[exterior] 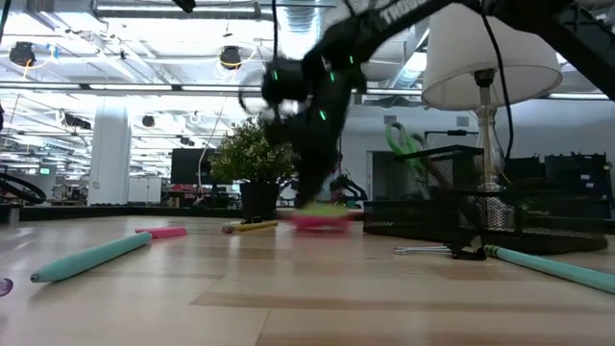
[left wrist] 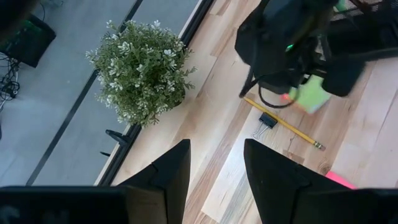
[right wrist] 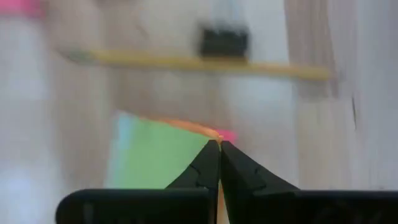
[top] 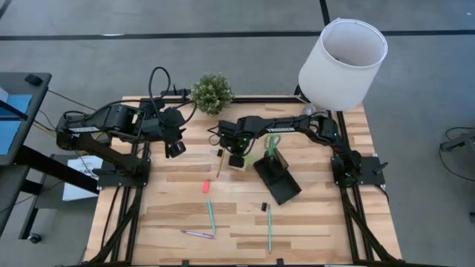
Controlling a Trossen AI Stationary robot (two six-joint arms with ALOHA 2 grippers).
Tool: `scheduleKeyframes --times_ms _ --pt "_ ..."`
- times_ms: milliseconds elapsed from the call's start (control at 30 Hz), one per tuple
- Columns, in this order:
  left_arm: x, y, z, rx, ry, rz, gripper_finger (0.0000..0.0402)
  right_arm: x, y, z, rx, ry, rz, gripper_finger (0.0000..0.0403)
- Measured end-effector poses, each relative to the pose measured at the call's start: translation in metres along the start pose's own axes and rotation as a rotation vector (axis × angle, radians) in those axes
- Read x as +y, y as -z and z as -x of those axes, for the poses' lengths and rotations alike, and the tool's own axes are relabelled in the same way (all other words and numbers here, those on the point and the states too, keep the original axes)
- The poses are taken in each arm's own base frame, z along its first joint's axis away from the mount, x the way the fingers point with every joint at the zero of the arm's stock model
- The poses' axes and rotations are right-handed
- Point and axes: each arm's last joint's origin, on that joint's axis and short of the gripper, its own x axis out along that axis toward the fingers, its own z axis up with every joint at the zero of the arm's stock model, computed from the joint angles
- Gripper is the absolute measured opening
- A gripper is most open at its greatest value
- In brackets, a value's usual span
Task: Pick and place office supplies into organizer
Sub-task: Put the green sticky notes into the black desk organizer
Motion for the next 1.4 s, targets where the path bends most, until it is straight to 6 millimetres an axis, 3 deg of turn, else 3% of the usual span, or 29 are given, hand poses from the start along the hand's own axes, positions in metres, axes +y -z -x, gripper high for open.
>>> scheduleKeyframes --times_ms 267,400,600,700,900,1133,1233,1400 --pt "0.0 0.0 0.0 -0.005 -0.015 -0.001 0.0143 0.07 -0.03 0.079 -0.199 -0.03 0.094 0.0001" --pt "0.0 0.0 0.0 -0.006 -0.019 -0.001 0.0143 0.096 -0.018 0.117 -0.166 -0.053 0.01 0.0001" --pt "0.001 0.0 0.0 -0.007 -0.021 0.004 0.0143 0.114 0.03 0.147 0.163 0.067 -0.287 0.0001" --pt "0.001 0.0 0.0 -0.009 -0.025 0.04 0.0143 0.121 0.046 0.158 0.235 0.148 -0.389 0.0" --pt "0.001 0.0 0.0 -0.003 -0.021 0.085 0.0143 0.124 0.075 0.177 0.189 0.235 -0.545 0.0" --pt "0.002 0.003 0.0 0.014 -0.037 0.063 0.0143 0.108 0.143 0.229 0.037 0.287 -0.79 0.0" --pt "0.002 0.002 0.0 0.013 -0.036 0.072 0.0143 0.11 0.17 0.228 -0.048 0.244 -0.951 0.0" --pt "0.001 0.001 0.0 0.002 -0.036 0.114 0.0143 0.132 0.19 0.175 -0.052 0.162 -1.054 0.0"
